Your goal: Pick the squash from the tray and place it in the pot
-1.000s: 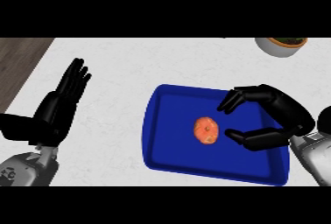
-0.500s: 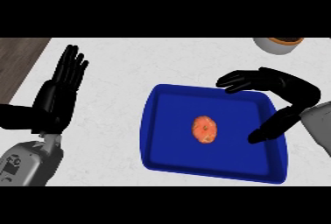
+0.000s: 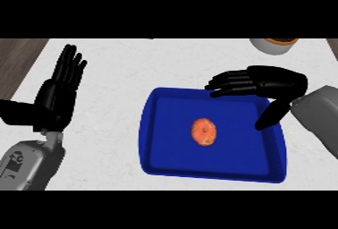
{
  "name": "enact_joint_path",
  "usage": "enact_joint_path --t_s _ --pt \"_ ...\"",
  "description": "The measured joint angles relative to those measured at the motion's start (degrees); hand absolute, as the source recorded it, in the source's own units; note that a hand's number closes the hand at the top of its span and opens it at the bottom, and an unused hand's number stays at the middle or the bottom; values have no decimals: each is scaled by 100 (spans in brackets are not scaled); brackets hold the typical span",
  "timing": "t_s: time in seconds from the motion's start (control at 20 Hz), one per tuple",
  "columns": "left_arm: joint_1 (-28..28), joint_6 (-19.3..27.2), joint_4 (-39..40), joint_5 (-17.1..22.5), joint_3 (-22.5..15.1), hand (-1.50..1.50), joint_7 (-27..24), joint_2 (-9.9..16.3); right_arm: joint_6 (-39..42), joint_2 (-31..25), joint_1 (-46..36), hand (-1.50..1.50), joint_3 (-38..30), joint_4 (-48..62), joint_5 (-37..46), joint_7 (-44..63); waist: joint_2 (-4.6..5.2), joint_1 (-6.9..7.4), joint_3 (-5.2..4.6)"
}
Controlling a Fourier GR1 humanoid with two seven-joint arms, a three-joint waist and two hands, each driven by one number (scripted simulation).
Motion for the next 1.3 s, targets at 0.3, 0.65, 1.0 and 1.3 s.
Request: enact_joint_path --t_s 0.3,0.65,1.0,1.3 --pt "-75 -164 303 71 298 0 -59 75 -270 517 -480 -150 633 816 740 -211 -70 -194 -8" --pt "73 -272 335 16 454 0 -129 20 -501 1081 -658 -150 980 1775 1378 -354 -114 -313 -10" --pt "185 -345 329 -92 539 0 -161 -64 -865 1621 -579 -150 1106 2433 1787 -606 -125 -362 -8" --pt "285 -357 317 -220 570 0 -215 -200 -992 1818 -495 -150 1029 2503 1911 -702 -142 -400 -9"
